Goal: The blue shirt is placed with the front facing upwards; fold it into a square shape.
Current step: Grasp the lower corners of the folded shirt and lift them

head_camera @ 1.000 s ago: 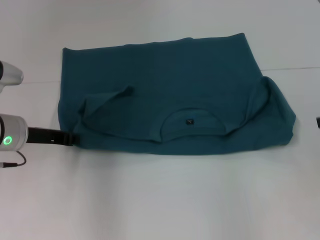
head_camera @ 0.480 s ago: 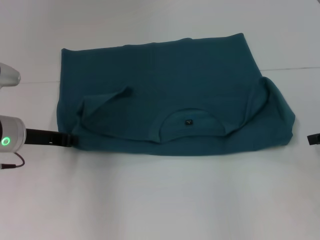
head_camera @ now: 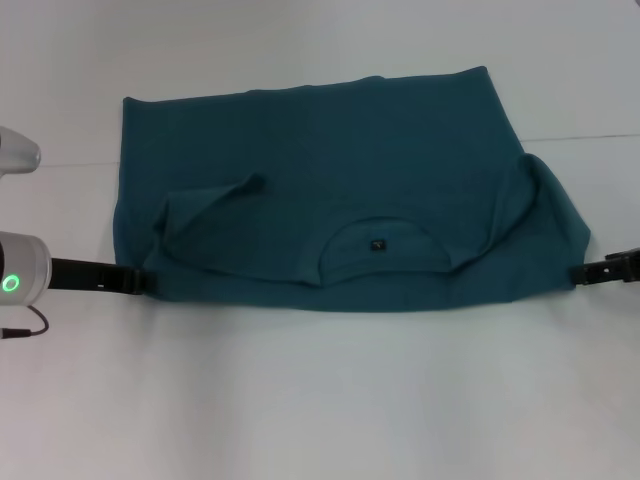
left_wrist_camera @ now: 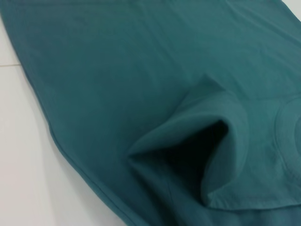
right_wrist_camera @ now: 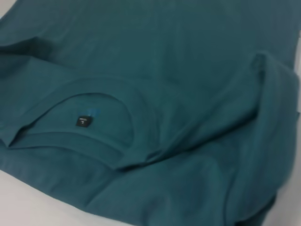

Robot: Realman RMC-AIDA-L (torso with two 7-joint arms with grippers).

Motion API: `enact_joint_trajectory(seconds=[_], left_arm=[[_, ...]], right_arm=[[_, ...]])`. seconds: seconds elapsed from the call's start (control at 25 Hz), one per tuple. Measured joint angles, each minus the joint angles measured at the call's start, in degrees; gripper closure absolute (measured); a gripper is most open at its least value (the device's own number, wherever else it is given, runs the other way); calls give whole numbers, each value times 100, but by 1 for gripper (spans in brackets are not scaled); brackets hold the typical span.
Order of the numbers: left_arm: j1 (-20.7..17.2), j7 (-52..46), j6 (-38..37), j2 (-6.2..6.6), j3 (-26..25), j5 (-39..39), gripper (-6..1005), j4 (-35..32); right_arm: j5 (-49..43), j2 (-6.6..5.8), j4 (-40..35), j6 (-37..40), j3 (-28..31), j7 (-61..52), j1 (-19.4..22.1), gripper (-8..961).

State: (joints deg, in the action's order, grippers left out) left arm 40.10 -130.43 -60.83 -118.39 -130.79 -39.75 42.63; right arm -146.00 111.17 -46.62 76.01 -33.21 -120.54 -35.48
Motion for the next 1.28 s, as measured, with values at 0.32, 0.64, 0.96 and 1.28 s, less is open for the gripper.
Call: enact_joint_trajectory(seconds=[0.32,0.64,0.96,1.28], left_arm=[[-3,0,1,0,1,0,982,0],[-3,0,-19,14,0,-18,981,0],[-17,0,-26,16,0,-34,981,0],[-33,0,-26,21,-14,-41,982,0]], right_arm=[[-10,65,415,-453,-17,272,-168,209],[-40,162,611,-789,-54,536,-228,233],[-52,139,792,-984,-203,535,-298,289],[-51,145,735,-830,-528,529,-270,401]])
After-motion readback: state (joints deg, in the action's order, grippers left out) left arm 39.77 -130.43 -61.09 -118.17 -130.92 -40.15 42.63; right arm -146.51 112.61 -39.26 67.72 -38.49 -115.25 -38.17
